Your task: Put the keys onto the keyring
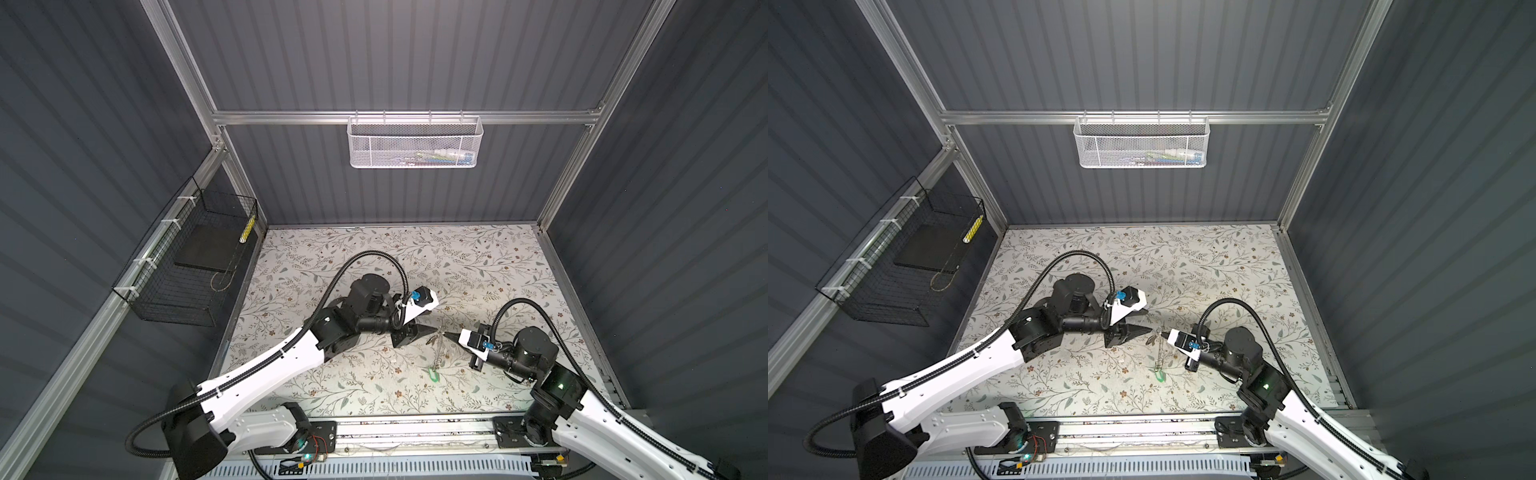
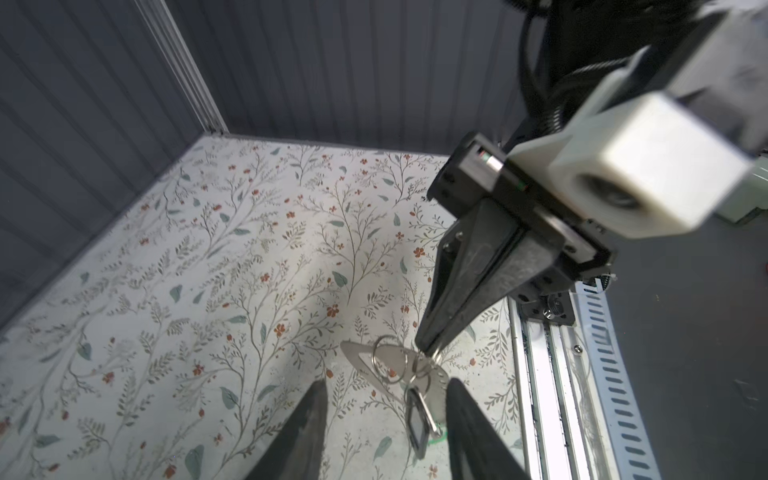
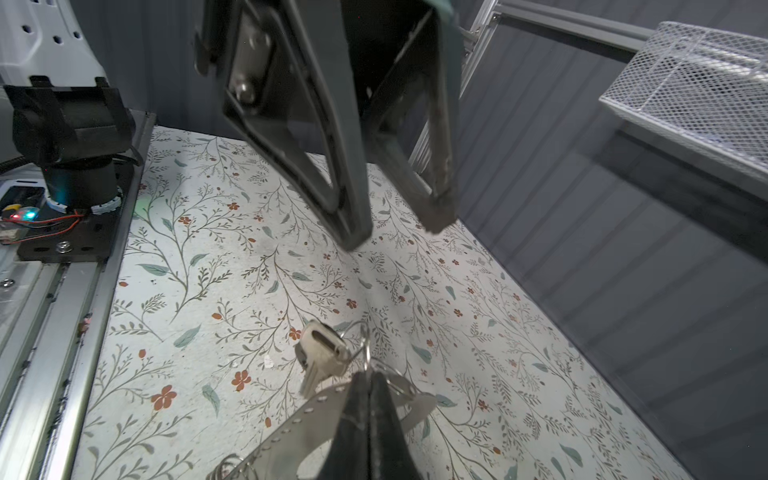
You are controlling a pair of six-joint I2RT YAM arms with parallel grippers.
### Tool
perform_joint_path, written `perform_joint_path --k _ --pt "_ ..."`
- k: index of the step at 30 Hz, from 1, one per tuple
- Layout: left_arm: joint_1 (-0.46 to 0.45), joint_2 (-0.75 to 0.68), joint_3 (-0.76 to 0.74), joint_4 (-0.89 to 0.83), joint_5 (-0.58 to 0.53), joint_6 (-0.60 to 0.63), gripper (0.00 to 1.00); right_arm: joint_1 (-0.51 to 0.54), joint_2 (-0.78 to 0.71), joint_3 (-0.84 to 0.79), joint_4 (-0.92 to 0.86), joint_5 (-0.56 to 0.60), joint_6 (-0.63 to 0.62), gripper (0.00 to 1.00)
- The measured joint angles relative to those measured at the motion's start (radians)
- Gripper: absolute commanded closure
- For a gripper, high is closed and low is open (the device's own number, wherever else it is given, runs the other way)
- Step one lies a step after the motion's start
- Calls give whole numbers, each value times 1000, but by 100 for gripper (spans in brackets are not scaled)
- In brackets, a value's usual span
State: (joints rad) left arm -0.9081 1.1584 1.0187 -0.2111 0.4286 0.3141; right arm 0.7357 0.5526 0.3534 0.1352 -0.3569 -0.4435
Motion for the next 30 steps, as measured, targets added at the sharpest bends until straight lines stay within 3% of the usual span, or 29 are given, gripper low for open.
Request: perform_joint_path --k 13,30 --pt "0 36 -1 -44 109 174 62 -4 20 24 22 -82 32 100" --pt "0 69 16 -87 136 227 75 -5 56 45 26 -126 43 100"
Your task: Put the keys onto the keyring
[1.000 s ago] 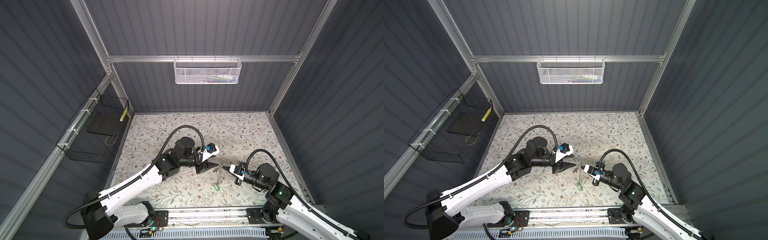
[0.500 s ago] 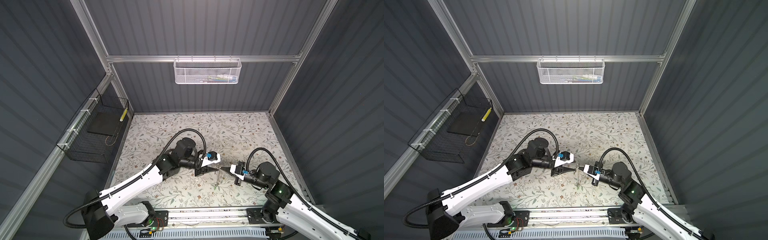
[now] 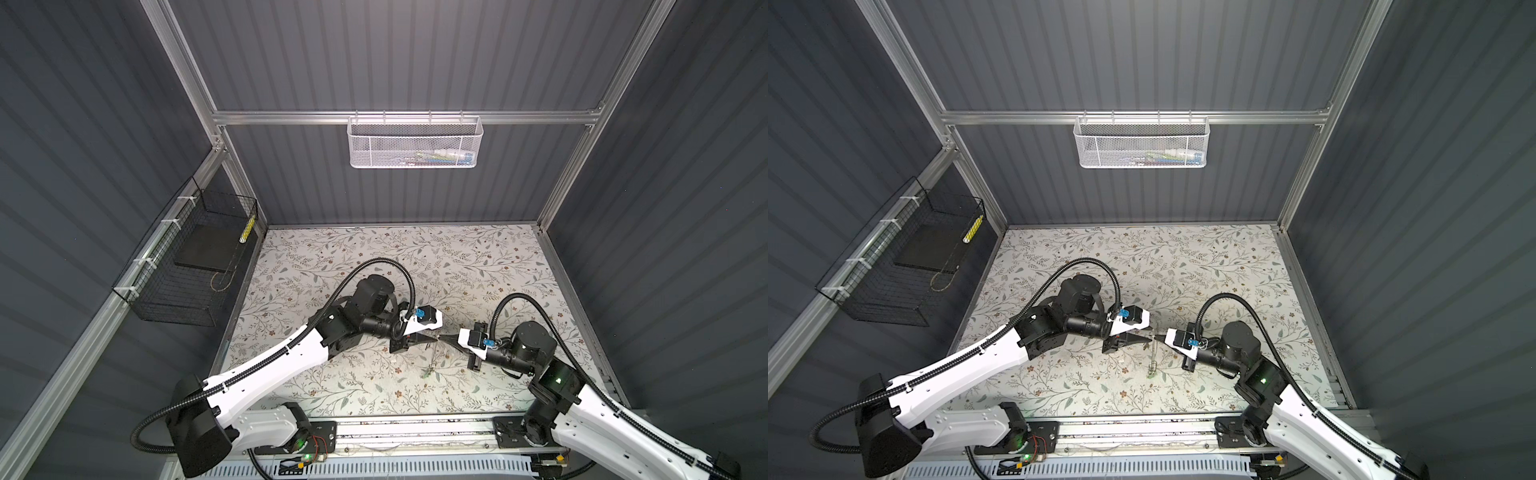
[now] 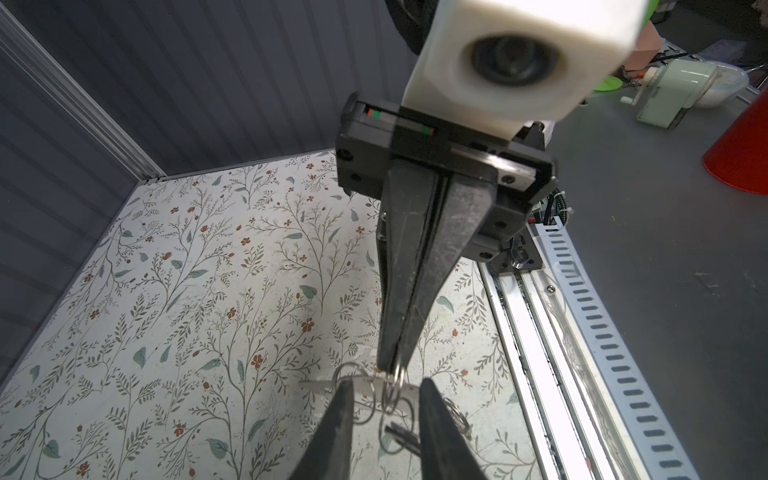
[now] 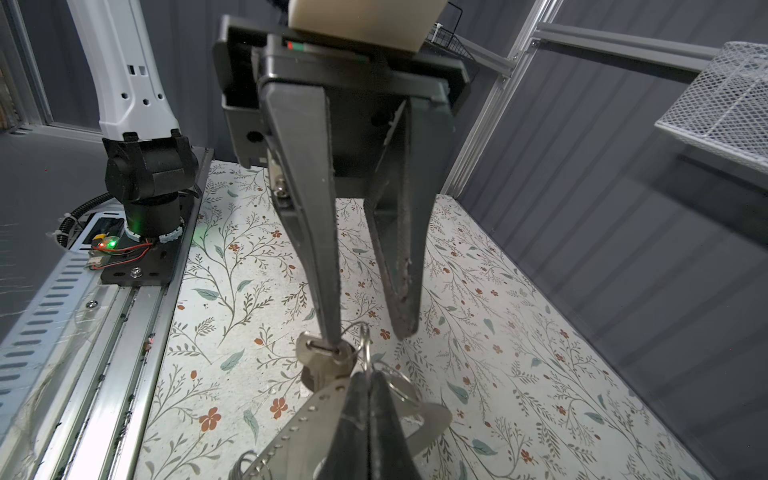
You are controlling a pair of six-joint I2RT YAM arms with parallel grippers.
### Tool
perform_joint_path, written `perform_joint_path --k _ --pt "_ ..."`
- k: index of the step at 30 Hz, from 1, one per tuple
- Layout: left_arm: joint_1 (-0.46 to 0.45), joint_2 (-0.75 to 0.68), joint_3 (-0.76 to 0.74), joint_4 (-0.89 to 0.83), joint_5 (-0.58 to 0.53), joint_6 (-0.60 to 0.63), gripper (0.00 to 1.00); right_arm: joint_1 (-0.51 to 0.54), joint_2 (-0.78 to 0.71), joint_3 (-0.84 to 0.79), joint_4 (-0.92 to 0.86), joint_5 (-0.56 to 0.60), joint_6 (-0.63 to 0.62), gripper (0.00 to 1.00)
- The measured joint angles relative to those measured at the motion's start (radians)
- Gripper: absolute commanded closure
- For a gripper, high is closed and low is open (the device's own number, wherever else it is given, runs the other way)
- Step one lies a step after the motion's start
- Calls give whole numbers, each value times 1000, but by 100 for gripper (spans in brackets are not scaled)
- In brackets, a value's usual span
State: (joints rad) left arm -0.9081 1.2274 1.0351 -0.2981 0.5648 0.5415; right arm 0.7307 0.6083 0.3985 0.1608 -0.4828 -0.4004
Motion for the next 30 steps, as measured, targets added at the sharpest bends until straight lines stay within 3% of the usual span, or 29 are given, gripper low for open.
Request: perform_joint_path --k 2,6,8,14,17,23,30 --pt "0 5 3 -5 3 2 78 0 2 3 1 -4 0 100" --pt "0 8 10 -15 13 7 92 -1 3 8 4 -8 0 98" --pt "0 8 14 -16 14 14 99 -2 3 8 4 -11 4 90" --pt "0 11 39 -44 19 20 100 -4 1 14 -12 45 -5 61" --pt "-1 16 80 -85 -5 21 100 -4 -13 31 -51 108 -27 57" --pt "-48 92 227 -216 -120 24 100 -4 -45 85 -147 184 -53 58" --pt "-124 172 326 -338 -256 28 100 -5 -64 97 -173 136 -48 72"
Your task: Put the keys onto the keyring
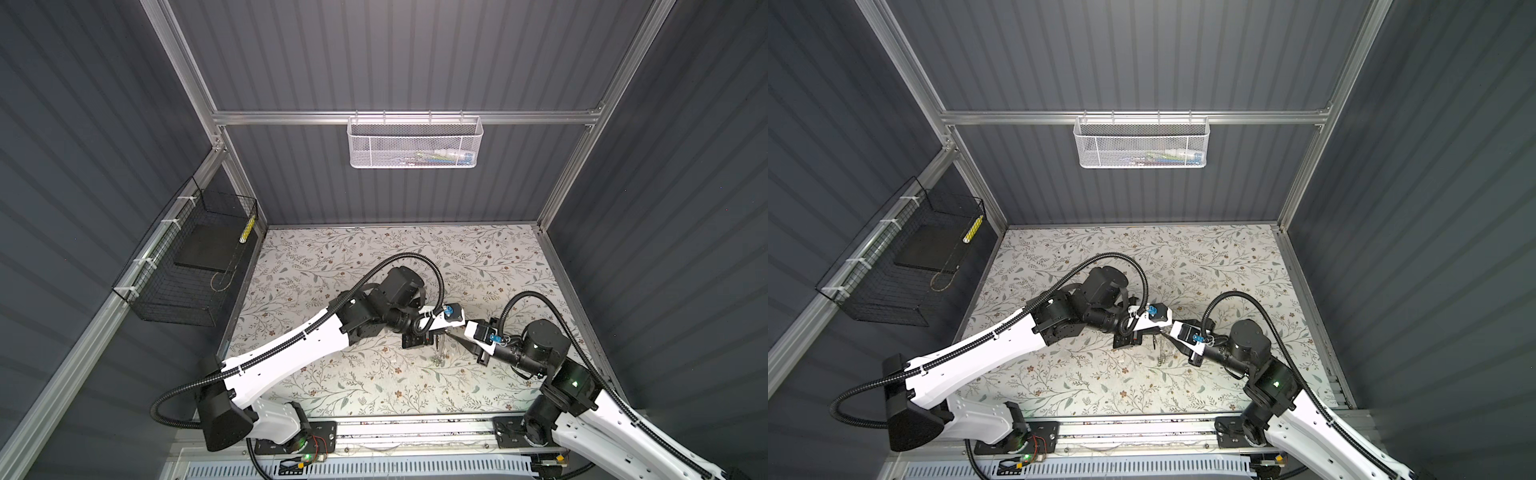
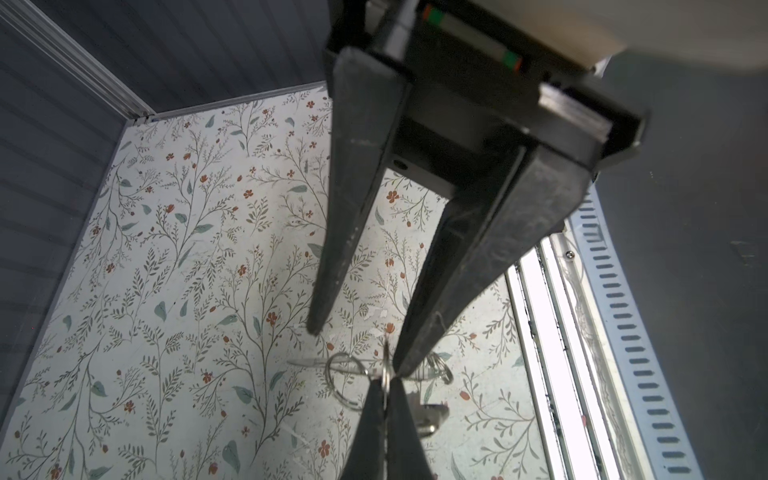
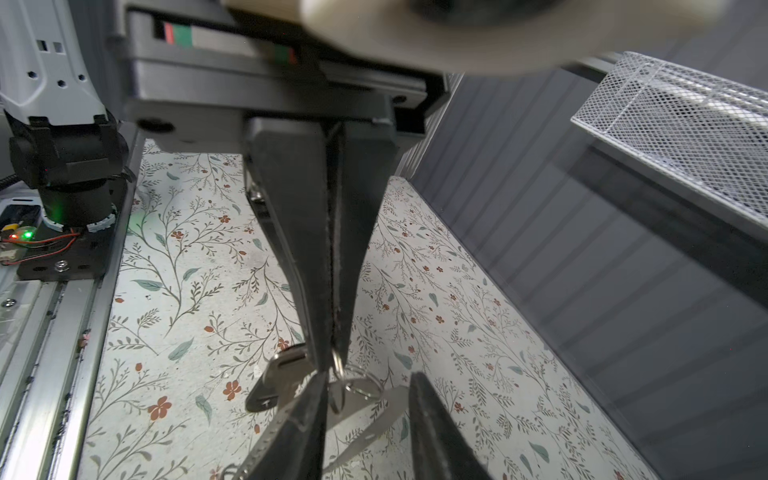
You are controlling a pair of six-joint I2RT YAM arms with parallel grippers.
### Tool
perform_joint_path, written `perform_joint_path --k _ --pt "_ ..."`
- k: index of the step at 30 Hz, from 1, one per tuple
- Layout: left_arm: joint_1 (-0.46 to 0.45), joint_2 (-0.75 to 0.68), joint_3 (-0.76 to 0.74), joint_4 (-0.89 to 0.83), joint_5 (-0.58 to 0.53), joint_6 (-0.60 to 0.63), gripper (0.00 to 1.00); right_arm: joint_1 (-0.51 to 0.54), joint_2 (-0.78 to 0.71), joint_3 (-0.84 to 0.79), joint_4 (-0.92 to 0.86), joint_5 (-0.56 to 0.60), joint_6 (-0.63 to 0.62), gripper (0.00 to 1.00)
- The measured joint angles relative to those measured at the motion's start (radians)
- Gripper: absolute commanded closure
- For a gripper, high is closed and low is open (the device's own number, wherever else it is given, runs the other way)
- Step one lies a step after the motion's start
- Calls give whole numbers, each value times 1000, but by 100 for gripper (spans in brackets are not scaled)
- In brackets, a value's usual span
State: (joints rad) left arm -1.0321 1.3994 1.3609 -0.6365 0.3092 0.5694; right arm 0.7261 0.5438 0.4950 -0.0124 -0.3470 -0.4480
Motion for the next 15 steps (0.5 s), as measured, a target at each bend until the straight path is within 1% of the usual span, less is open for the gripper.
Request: perform_joint_path --k 3,6,9,15 --pt "-8 1 3 -16 -16 0 100 0 -1 0 6 -22 5 79" --pt "-8 1 7 -24 -21 1 100 0 -2 -2 9 -35 18 81" --pt "-12 0 7 -23 -18 5 100 0 -8 -11 14 -43 23 82" --pt "-14 -12 7 -22 -11 18 100 0 -6 -21 19 -47 29 80"
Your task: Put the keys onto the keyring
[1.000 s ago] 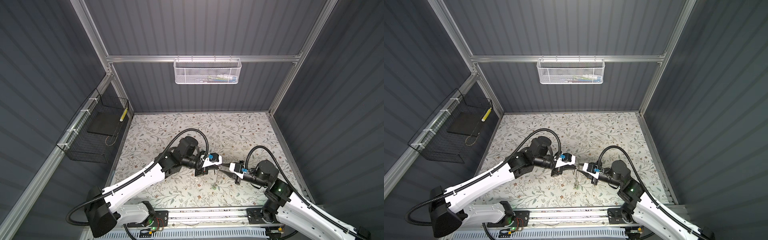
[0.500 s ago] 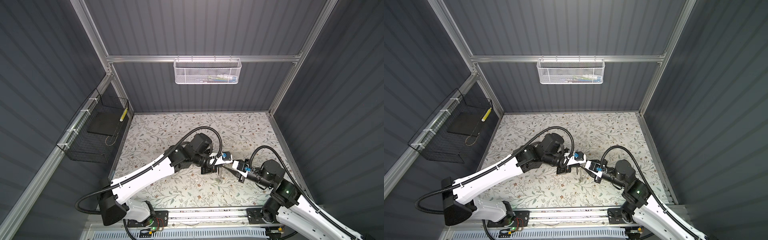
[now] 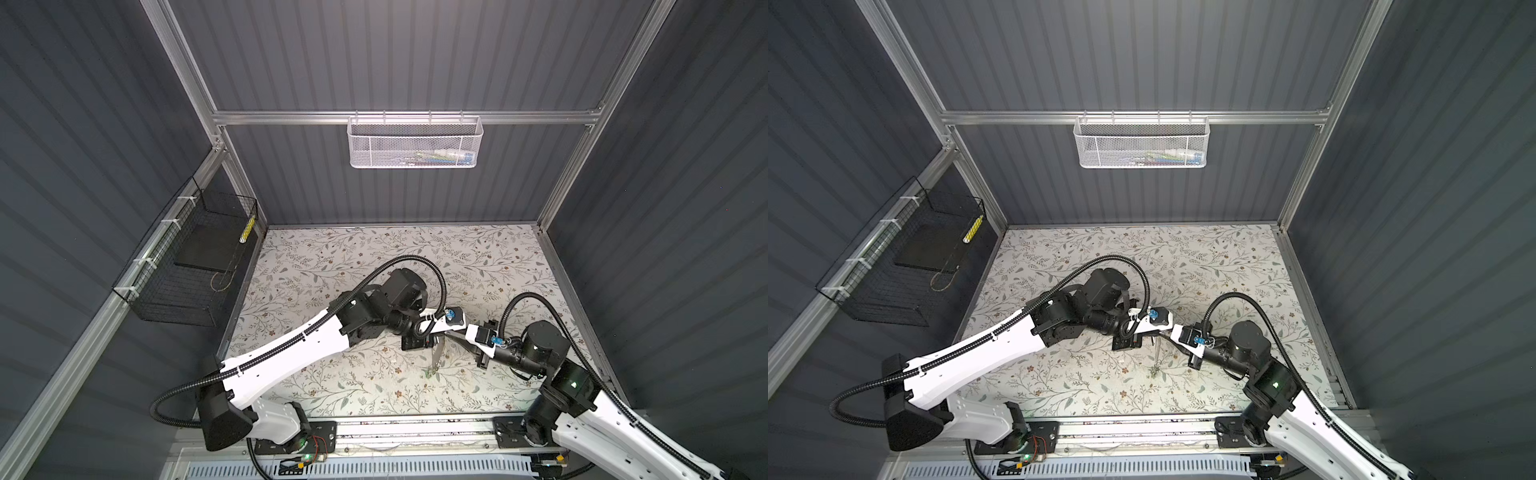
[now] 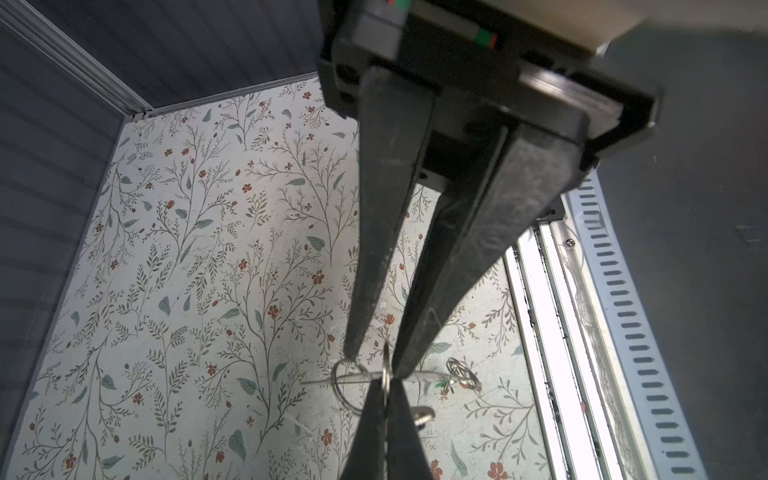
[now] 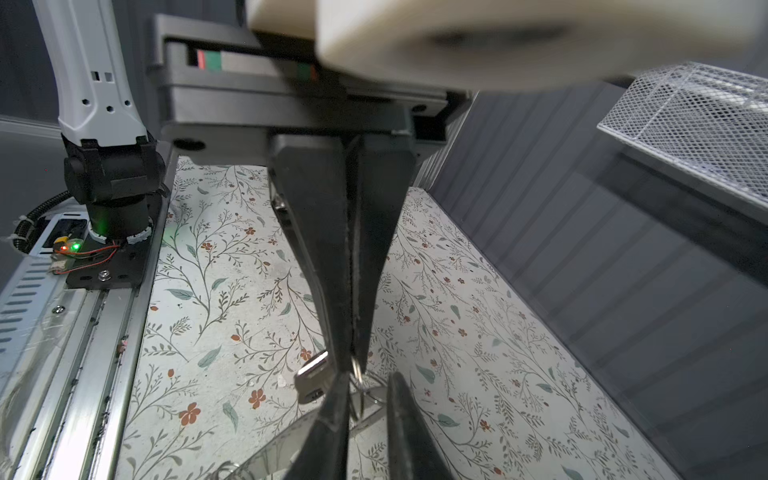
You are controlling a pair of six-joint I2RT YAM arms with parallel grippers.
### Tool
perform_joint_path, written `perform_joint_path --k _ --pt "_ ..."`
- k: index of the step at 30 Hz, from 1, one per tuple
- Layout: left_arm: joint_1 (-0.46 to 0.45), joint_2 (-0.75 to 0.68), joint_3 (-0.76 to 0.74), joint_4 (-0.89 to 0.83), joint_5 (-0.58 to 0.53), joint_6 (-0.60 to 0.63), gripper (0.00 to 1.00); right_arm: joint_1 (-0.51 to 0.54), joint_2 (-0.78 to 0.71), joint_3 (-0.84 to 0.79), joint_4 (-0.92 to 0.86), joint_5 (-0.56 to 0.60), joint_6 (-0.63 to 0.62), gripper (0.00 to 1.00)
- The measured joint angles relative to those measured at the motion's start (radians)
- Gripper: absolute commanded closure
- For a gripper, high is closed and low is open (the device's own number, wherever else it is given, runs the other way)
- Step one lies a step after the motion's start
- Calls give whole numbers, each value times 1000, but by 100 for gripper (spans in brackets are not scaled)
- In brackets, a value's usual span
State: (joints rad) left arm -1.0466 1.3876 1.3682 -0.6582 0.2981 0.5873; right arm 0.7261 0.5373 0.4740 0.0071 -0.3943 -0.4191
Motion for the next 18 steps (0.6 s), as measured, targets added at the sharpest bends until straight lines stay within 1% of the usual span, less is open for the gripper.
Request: perform_joint_path --k 5,8,9,10,11,12,13,15,17,18 --pt "0 -7 0 0 18 9 100 1 -1 -12 5 -6 8 87" --pt "0 -7 0 2 20 16 99 1 -1 -13 5 -14 12 94" --pt "0 -7 0 1 20 22 93 1 -1 -13 5 -18 15 98" --pt "0 -7 0 0 19 27 80 1 -1 -13 4 -21 21 100" --pt "1 -7 0 0 23 31 71 1 -2 -13 5 -22 20 100" --pt "0 -7 0 4 27 30 66 1 -5 -13 5 -22 19 100" --pt "-1 -8 0 7 28 28 63 1 -6 -14 6 -22 19 100" --pt "-5 -21 -16 31 18 24 62 1 -12 -20 8 -22 20 100" --pt "-6 -56 -58 65 -4 15 63 1 -21 -31 16 -23 24 100" --pt "-6 -80 -85 85 -12 10 61 0 -25 -36 21 -24 26 100"
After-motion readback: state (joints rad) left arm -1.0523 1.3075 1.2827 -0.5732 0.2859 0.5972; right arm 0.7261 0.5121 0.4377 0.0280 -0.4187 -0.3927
